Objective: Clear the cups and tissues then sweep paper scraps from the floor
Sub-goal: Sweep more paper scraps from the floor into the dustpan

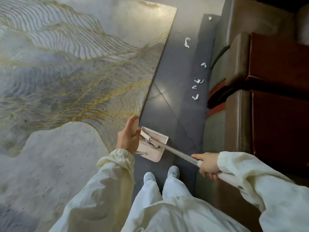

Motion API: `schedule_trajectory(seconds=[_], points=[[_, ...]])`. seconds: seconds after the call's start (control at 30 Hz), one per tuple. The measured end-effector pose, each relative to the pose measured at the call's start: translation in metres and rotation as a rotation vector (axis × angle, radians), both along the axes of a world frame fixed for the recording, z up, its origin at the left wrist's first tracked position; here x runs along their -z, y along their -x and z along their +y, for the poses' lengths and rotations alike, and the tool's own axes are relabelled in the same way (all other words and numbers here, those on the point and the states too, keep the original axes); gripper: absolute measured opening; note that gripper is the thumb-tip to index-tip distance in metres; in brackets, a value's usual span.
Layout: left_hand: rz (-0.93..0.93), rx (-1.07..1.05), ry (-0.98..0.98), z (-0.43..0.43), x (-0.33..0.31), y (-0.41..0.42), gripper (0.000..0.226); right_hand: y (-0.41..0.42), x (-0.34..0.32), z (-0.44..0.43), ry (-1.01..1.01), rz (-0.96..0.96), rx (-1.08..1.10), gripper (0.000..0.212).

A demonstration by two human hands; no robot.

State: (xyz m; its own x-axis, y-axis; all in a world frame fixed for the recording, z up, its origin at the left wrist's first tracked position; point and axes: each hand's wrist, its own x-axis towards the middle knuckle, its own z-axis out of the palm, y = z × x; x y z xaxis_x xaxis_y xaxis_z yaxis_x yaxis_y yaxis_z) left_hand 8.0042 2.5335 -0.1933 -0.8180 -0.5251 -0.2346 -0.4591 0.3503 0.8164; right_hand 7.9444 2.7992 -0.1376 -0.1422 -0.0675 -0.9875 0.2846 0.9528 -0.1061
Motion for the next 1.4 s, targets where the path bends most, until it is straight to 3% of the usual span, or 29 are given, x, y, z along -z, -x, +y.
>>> schedule_trajectory(seconds=[0.23,0.43,0.73,0.9,1.1,1.27,1.4], points=[[0.004,0.041,-0.008,-0.019,-0.011,0.032,0.044,0.038,-0.037,0.015,0.085,0.059,0.236,0.078],[0.045,0.106,-0.018,-0.01,-0.019,0.103,0.039,0.097,-0.016,0.021,0.122,0.204,0.405,0.077],[0.035,0.148,0.001,0.034,-0.013,0.26,0.043,0.257,0.027,0.05,-0.021,0.486,0.273,0.069],[0.035,0.151,0.018,0.054,-0.012,0.333,0.038,0.349,0.031,0.079,-0.057,0.509,0.346,0.074],[-0.009,0.198,0.039,0.069,-0.014,0.391,0.034,0.416,0.038,0.092,-0.188,0.517,0.196,0.067],[-0.096,0.305,0.026,0.066,-0.012,0.42,0.036,0.435,0.064,0.089,-0.183,0.502,0.146,0.059],[-0.098,0.412,0.062,0.069,-0.009,0.436,0.04,0.421,0.07,0.073,-0.205,0.319,0.21,0.067]])
